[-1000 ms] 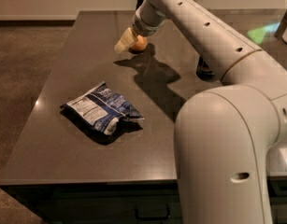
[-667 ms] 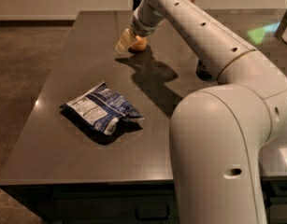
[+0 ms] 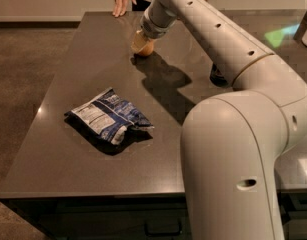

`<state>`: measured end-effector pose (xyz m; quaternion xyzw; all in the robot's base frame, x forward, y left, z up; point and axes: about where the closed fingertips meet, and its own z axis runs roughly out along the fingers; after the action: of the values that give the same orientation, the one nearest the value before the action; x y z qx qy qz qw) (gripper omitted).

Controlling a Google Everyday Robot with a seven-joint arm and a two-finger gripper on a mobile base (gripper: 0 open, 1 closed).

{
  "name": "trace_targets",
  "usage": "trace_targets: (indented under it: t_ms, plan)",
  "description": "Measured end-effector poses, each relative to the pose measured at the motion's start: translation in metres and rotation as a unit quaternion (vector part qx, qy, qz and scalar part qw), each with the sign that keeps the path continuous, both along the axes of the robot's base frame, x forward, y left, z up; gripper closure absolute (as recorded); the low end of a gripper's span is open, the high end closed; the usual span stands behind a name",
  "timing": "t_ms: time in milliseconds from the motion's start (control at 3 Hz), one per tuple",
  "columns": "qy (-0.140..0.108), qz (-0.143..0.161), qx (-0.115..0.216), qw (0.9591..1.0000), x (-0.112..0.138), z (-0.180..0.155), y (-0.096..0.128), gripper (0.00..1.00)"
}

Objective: Move orange near blue chip bag

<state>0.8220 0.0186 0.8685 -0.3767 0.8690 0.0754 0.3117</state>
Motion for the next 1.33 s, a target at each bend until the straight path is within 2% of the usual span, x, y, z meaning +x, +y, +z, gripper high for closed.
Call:
trace_targets:
  t_ms: [333, 667, 1000, 1333]
  plan:
    - [-0.005, 0.017, 0.003, 0.9998, -0.011, 0.013, -0.01, 0.88]
    - [-0.016, 0.045, 0.008, 0.9988, -0.03, 0.029, -0.025, 1.0]
    - [-0.029, 0.092, 0.012, 0.9952, -0.063, 0.046, -0.036, 1.0]
    - [-0.038, 0.137, 0.011, 0.9897, -0.097, 0.057, -0.041, 1.0]
